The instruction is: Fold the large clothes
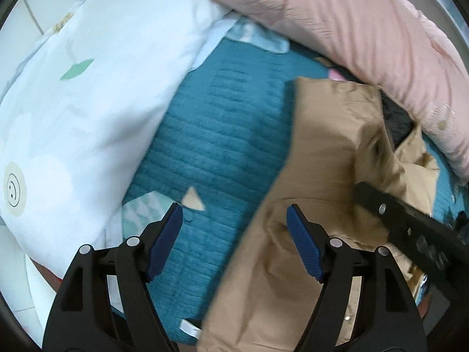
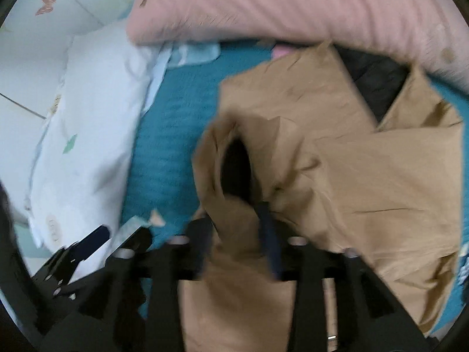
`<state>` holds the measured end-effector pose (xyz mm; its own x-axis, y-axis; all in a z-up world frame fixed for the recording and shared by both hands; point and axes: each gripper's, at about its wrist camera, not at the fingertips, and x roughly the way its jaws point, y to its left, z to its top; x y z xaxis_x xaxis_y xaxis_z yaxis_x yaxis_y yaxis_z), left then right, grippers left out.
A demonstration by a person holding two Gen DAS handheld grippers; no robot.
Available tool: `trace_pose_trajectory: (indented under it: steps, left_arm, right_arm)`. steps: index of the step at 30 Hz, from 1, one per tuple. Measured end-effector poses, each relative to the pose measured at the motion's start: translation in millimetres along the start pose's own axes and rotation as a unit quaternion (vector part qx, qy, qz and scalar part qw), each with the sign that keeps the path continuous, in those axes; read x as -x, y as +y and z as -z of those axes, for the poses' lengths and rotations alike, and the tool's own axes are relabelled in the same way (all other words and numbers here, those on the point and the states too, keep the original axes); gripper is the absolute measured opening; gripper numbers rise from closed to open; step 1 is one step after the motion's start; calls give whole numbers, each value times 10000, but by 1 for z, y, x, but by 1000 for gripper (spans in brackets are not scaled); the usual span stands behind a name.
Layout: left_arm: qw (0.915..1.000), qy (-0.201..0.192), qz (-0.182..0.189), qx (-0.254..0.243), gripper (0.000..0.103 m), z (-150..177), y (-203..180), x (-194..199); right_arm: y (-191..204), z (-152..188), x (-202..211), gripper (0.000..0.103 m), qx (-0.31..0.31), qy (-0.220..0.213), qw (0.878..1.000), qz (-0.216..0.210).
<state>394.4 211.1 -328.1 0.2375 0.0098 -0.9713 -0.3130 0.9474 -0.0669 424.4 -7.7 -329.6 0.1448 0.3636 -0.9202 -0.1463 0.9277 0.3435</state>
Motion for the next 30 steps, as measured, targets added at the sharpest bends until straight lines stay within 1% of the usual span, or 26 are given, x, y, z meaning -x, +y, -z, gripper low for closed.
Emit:
trace_pose_trajectory:
  steps: [1, 2, 4, 6, 7, 10, 12, 15, 18, 22, 23, 24, 26, 27, 28, 29, 30]
  left_arm:
    - [10000, 15, -22, 26, 75, 0, 3, -2]
    - [9999, 44, -58, 72, 76, 0, 9, -5]
    - [9998, 74, -80, 138, 76, 1, 14, -7]
    - [9998, 77, -79, 176, 76, 2, 17, -5]
    - [9998, 63, -72, 195, 76, 3, 18, -3]
    - [9998, 0, 2, 174, 77, 1, 10, 6]
    - [9999, -78, 58, 108, 78, 0, 0, 13]
    - [9996, -197, 206, -44, 78, -2, -24, 25]
    - [9985, -278, 408, -236, 78, -4, -55, 31]
    - [9965, -212, 595, -539, 78, -3, -101, 23]
    - [9956, -203, 661, -626, 78, -2, -114, 19]
    - [9950, -195, 704, -677, 78, -1, -121, 16]
    - [9942, -93, 744, -771, 78, -1, -139, 2]
    - [9941, -52, 740, -789, 75, -1, -143, -5]
    - [9942, 20, 689, -823, 69, -2, -150, -16]
    - [9945, 83, 591, -857, 57, -1, -153, -25]
    - [9951, 142, 464, -862, 53, -1, -154, -34]
  right_arm:
    - [2, 1, 0, 68, -9, -31, 10000, -26]
    - [5, 2, 2, 72, -11, -136, 9999, 6]
    - [11, 3, 6, 74, 27, -220, 9997, -27]
    - [12, 4, 11, 74, 17, -225, 9997, -103]
    - [10, 4, 19, 74, -1, -298, 9995, -108]
    - [3, 5, 40, 74, -86, -528, 9985, -142]
    - [-9, 5, 56, 74, -215, -689, 9973, -128]
    - [-38, 5, 83, 74, -434, -1012, 9939, 36]
    - [-84, 8, 112, 74, -849, -1431, 9855, 342]
    - [-141, 11, 124, 74, -1293, -1419, 9785, 758]
    - [-159, 13, 124, 73, -1429, -1368, 9764, 870]
    - [-168, 15, 124, 69, -1497, -1347, 9754, 896]
    - [-201, 21, 119, 57, -1780, -1206, 9726, 880]
    - [-208, 23, 117, 53, -1852, -1127, 9722, 886]
    - [-222, 26, 110, 45, -1953, -963, 9719, 896]
    - [-232, 28, 103, 38, -2027, -847, 9717, 873]
    - [-242, 31, 95, 35, -2109, -717, 9713, 836]
